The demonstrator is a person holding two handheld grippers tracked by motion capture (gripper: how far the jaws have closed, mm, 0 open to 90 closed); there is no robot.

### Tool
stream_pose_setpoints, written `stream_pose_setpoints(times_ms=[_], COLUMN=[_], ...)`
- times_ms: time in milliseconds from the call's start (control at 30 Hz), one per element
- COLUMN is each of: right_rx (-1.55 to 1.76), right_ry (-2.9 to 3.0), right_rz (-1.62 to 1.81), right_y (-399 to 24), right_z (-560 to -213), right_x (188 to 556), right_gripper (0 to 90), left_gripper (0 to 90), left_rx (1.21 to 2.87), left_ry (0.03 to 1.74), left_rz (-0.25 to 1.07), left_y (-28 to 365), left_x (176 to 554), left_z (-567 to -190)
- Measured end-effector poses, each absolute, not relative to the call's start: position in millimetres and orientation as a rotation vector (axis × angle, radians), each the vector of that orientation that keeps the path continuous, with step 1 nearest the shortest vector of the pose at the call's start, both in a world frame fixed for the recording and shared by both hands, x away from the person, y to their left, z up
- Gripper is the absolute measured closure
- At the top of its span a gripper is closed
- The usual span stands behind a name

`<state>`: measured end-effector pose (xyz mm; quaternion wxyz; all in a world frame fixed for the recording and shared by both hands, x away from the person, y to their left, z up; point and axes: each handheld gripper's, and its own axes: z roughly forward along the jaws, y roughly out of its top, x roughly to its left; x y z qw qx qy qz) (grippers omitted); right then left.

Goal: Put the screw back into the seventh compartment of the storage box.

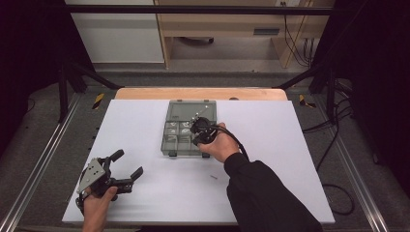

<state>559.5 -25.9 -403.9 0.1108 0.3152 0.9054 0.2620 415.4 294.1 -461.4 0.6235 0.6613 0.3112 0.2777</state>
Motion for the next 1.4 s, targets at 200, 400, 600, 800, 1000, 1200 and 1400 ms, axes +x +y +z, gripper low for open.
stream_pose_setpoints(times_ms=[200, 400, 600, 800, 1000, 1200, 1400], right_rx=[0.902, 0.898, 0.865, 0.878, 0.916, 0.938, 0.925], right_ry=[2.625, 2.596, 2.600, 2.633, 2.643, 2.669, 2.703], right_rz=[0.774, 0.803, 0.803, 0.796, 0.784, 0.751, 0.682], right_y=[-32, -37, -45, -57, -69, -79, -82], right_z=[-390, -382, -385, -394, -408, -422, -434], right_x=[547, 530, 511, 498, 487, 477, 475], right_gripper=[60.1, 36.6, 21.6, 11.4, 11.4, 14.7, 18.3], left_gripper=[2.1, 2.1, 2.1, 2.1, 2.1, 2.0, 2.1], left_rx=[1.519, 1.522, 1.524, 1.524, 1.526, 1.526, 1.530], left_ry=[0.714, 0.713, 0.713, 0.714, 0.714, 0.714, 0.709], left_rz=[0.637, 0.639, 0.638, 0.639, 0.639, 0.639, 0.639], left_y=[294, 294, 294, 293, 293, 293, 292], left_x=[415, 415, 415, 415, 415, 415, 415], left_z=[-461, -462, -462, -462, -462, -462, -462])
